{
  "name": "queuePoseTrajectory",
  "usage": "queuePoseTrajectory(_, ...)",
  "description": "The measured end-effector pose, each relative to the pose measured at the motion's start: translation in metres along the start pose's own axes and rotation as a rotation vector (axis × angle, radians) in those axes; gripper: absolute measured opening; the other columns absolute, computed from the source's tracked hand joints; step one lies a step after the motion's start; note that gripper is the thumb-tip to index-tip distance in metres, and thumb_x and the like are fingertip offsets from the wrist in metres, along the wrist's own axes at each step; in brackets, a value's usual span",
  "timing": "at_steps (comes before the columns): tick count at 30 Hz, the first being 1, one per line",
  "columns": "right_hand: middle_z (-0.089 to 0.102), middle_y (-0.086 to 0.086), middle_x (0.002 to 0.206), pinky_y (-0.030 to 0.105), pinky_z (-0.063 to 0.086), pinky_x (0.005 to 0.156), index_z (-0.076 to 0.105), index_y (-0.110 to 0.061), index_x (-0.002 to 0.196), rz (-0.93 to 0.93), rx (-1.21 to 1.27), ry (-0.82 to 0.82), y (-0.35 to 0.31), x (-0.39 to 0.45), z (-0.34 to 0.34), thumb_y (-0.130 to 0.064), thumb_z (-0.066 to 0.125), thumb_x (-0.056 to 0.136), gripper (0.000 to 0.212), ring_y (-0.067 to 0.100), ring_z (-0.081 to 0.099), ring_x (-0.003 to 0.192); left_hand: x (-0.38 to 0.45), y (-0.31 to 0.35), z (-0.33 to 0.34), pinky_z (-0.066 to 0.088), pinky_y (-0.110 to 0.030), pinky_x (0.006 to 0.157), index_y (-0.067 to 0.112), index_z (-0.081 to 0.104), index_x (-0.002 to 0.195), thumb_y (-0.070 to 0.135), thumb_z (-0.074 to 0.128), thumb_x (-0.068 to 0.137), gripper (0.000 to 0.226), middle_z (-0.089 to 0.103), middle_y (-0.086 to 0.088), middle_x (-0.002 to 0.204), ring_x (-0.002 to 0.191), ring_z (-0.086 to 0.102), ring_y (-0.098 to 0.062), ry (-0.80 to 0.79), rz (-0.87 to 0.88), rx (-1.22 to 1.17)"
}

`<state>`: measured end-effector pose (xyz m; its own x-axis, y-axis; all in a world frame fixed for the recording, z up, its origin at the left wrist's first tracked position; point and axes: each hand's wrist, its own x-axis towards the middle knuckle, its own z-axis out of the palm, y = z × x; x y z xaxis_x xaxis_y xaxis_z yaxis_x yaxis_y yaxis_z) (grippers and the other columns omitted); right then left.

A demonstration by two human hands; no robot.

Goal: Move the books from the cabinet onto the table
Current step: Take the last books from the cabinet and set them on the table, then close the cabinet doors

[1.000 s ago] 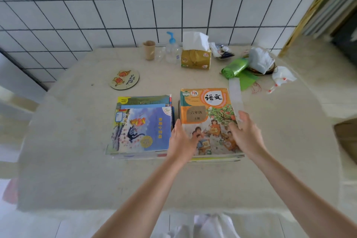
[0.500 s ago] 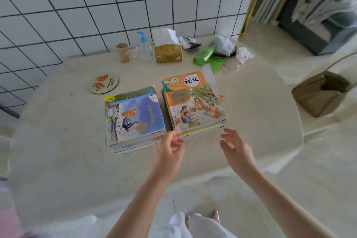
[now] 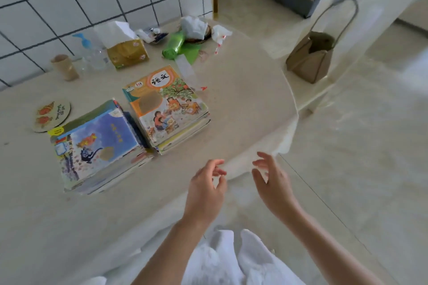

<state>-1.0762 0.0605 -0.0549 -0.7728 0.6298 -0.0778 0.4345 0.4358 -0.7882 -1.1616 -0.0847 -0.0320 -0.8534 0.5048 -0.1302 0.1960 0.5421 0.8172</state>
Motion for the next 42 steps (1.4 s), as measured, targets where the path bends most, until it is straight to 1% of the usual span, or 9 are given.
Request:
queuePoseTrajectory(6, 0.067, -0.001, 0.110, 0.023, 0.040, 0.083, 0.049, -0.011, 0.132, 0.167, -0.075, 0.208, 0.062, -0.060, -0.075, -0.016, 0.054, 0.095, 0.038, 0.015, 0.062, 0.106, -0.011, 0.049, 0.072, 0.049, -0.028, 0.087, 0.023, 0.062, 0.112, 0.010, 0.059, 0.088, 0.028, 0.068, 0.010, 0.092, 0.090, 0.061, -0.007, -0.194, 0.176, 0.072)
queuePoseTrajectory(11, 0.068, 0.004, 0.110, 0.033, 0.047, 0.086, 0.049, -0.010, 0.132, 0.343, -0.076, 0.384, 0.121, -0.131, -0.140, -0.016, 0.055, 0.095, 0.038, 0.021, 0.064, 0.105, -0.043, 0.095, 0.150, 0.049, -0.029, 0.086, 0.023, 0.063, 0.110, 0.010, 0.059, 0.088, 0.026, 0.068, 0.011, 0.091, 0.089, 0.062, -0.011, -0.413, 0.295, 0.105)
queuePoseTrajectory(14, 0.067, 0.005, 0.110, 0.026, 0.041, 0.083, 0.048, -0.010, 0.132, 0.430, -0.064, 0.430, 0.147, -0.173, -0.171, -0.015, 0.055, 0.095, 0.038, 0.020, 0.064, 0.103, -0.069, 0.114, 0.194, 0.049, -0.027, 0.084, 0.021, 0.063, 0.109, 0.007, 0.059, 0.088, 0.025, 0.068, 0.009, 0.089, 0.085, 0.062, -0.010, -0.485, 0.344, 0.108)
queuePoseTrajectory(21, 0.066, 0.002, 0.104, 0.018, 0.037, 0.083, 0.051, -0.009, 0.128, 0.653, -0.059, 0.591, 0.230, -0.298, -0.250, -0.012, 0.059, 0.091, 0.038, 0.017, 0.063, 0.101, -0.182, 0.172, 0.325, 0.049, -0.018, 0.077, 0.019, 0.064, 0.108, 0.005, 0.059, 0.087, 0.026, 0.070, 0.007, 0.090, 0.081, 0.064, -0.004, -0.793, 0.453, 0.116)
queuePoseTrajectory(28, 0.063, 0.001, 0.107, 0.021, 0.039, 0.086, 0.049, -0.012, 0.129, 0.859, 0.022, 0.793, 0.281, -0.403, -0.302, -0.016, 0.055, 0.093, 0.037, 0.016, 0.060, 0.106, -0.277, 0.214, 0.431, 0.051, -0.022, 0.079, 0.019, 0.066, 0.108, 0.007, 0.058, 0.087, 0.026, 0.070, 0.007, 0.089, 0.084, 0.064, -0.003, -1.082, 0.584, 0.187)
queuePoseTrajectory(33, 0.063, 0.001, 0.114, 0.022, 0.038, 0.090, 0.049, -0.014, 0.131, 1.015, 0.138, 0.945, 0.295, -0.457, -0.321, -0.018, 0.053, 0.095, 0.036, 0.013, 0.057, 0.111, -0.326, 0.238, 0.483, 0.047, -0.010, 0.073, 0.021, 0.065, 0.108, 0.006, 0.058, 0.087, 0.027, 0.069, 0.008, 0.089, 0.081, 0.061, 0.005, -1.264, 0.637, 0.221)
queuePoseTrajectory(36, 0.062, -0.002, 0.115, 0.022, 0.039, 0.091, 0.050, -0.018, 0.129, 1.103, 0.225, 1.073, 0.304, -0.488, -0.333, -0.021, 0.051, 0.096, 0.033, 0.011, 0.056, 0.113, -0.360, 0.255, 0.524, 0.043, -0.005, 0.066, 0.021, 0.064, 0.106, 0.004, 0.057, 0.088, 0.027, 0.069, 0.003, 0.089, 0.075, 0.059, 0.003, -1.393, 0.636, 0.248)
queuePoseTrajectory(39, 0.063, -0.002, 0.118, 0.023, 0.040, 0.092, 0.050, -0.018, 0.130, 1.176, 0.290, 1.178, 0.317, -0.513, -0.346, -0.023, 0.050, 0.097, 0.033, 0.012, 0.055, 0.114, -0.394, 0.278, 0.569, 0.047, -0.016, 0.066, 0.032, 0.060, 0.100, 0.008, 0.057, 0.088, 0.027, 0.070, 0.004, 0.089, 0.075, 0.062, -0.006, -1.516, 0.718, 0.281)
queuePoseTrajectory(42, 0.060, -0.003, 0.118, 0.029, 0.044, 0.098, 0.048, -0.021, 0.130, 1.233, 0.355, 1.266, 0.329, -0.531, -0.367, -0.028, 0.049, 0.098, 0.033, 0.013, 0.053, 0.116, -0.428, 0.306, 0.613, 0.046, -0.024, 0.060, 0.035, 0.059, 0.095, 0.009, 0.055, 0.088, 0.027, 0.069, 0.002, 0.090, 0.078, 0.063, -0.012, -1.599, 0.786, 0.286)
